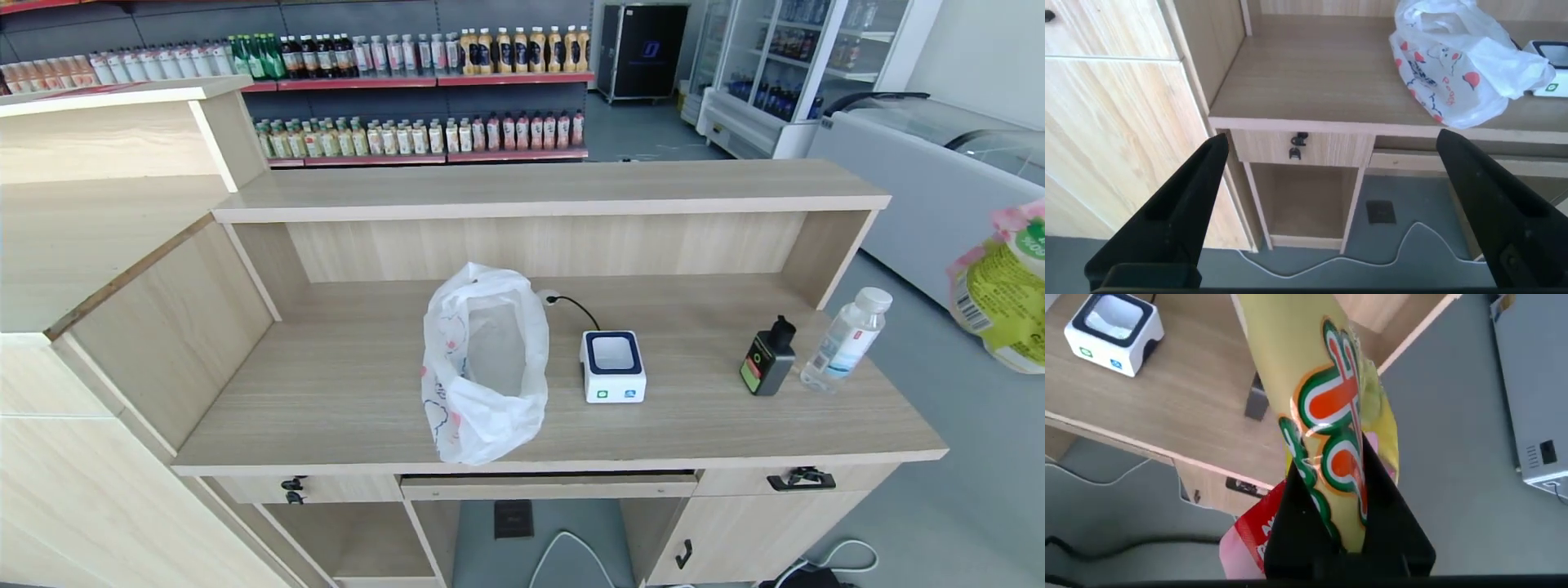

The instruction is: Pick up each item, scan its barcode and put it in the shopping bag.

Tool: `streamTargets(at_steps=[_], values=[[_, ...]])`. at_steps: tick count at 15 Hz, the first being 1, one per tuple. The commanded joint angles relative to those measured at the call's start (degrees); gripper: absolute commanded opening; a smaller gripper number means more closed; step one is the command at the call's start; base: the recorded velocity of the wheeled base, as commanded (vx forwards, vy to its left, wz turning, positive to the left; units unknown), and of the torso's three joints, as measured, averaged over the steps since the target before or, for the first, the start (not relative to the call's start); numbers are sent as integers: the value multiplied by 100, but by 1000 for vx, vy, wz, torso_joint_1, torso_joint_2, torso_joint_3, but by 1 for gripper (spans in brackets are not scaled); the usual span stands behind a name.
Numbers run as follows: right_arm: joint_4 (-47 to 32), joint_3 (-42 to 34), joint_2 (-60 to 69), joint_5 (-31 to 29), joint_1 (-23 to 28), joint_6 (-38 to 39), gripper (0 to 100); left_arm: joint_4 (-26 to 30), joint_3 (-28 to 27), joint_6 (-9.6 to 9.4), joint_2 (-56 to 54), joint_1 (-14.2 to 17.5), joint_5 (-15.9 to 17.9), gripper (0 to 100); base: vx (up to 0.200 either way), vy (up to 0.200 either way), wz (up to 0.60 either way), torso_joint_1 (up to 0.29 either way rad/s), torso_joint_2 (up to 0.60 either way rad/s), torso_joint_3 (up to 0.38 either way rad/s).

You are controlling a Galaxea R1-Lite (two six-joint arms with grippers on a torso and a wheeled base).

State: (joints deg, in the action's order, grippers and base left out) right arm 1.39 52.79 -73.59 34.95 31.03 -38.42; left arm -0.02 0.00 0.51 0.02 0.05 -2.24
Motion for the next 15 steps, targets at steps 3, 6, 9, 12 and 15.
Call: streamTargets(at_steps=[3,6,9,12,15], values=[[257,303,-551,-234,-360,-438,0,2,0,2,-2,4,-4,100,0,0,600,7,-1,-1],[380,663,-1421,-226,-545,-1492,0,2,0,2,-2,4,-4,100,0,0,200,-2,-1,1],[467,1058,-2159,-182,-914,-2556,0,2,0,2,-2,4,-4,100,0,0,0,0,0,0],[1012,1041,-2642,-155,-1301,-2565,0,2,0,2,-2,4,-4,100,0,0,0,0,0,0],[1048,997,-2827,3,-1503,-2600,0,2,0,2,-2,4,-4,100,0,0,0,0,0,0]])
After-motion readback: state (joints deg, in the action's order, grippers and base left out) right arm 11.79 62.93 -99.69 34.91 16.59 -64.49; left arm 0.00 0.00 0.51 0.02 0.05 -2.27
